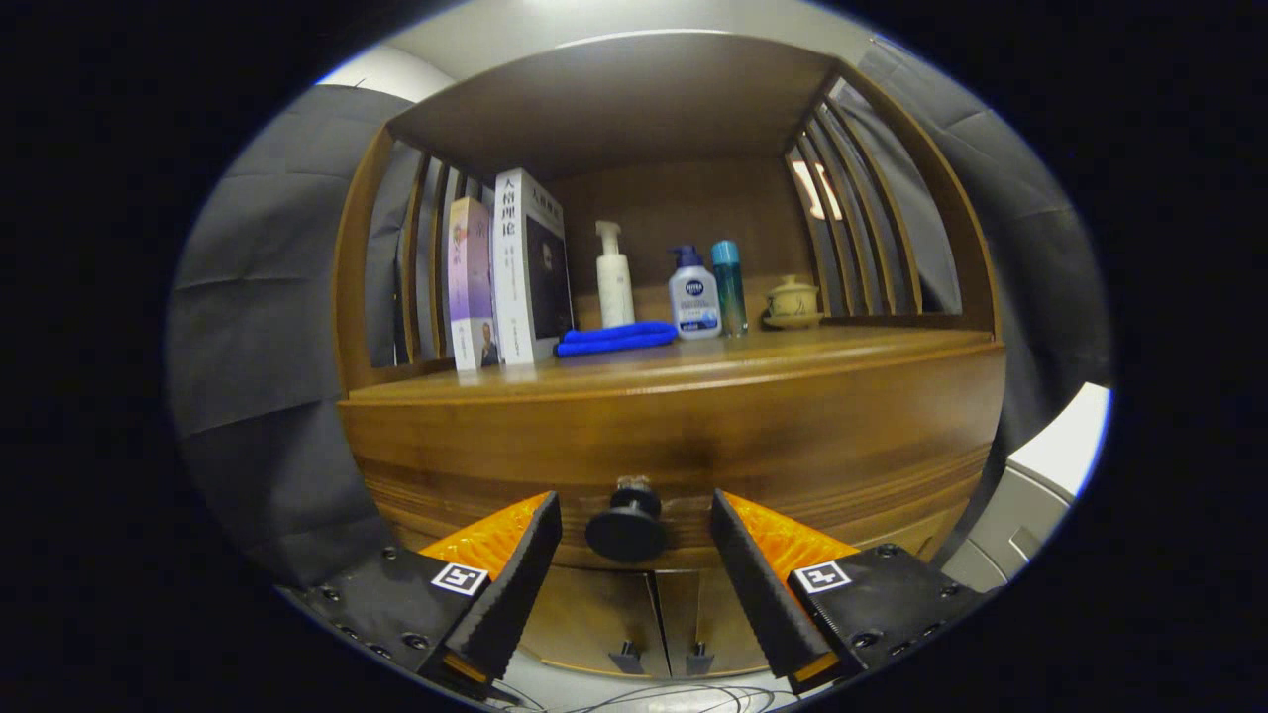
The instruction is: Pull open the drawer, take out the items inside it, and place them on the countertop above the cabinet.
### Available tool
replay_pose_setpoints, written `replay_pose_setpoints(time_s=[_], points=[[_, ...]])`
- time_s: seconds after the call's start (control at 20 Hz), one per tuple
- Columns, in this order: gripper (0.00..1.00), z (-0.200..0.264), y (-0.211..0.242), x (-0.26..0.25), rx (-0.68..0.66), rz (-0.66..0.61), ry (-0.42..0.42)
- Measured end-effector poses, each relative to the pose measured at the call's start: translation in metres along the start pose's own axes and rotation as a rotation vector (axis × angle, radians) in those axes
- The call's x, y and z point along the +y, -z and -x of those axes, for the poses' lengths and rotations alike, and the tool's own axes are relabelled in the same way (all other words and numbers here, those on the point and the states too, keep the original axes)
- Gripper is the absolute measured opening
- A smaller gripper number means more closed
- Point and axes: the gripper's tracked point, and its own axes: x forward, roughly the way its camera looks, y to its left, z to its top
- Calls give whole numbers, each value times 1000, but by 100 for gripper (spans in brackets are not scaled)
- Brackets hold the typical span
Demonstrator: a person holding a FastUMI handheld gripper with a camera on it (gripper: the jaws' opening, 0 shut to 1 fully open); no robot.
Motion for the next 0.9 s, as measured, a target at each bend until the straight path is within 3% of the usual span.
replay_pose_setpoints(time_s=[0.15, 0.6, 0.9], points=[[88, -6, 10, 2, 19, 5, -3], [40, -8, 5, 7, 3, -13, -1], [40, -9, 6, 8, 24, -62, -2]])
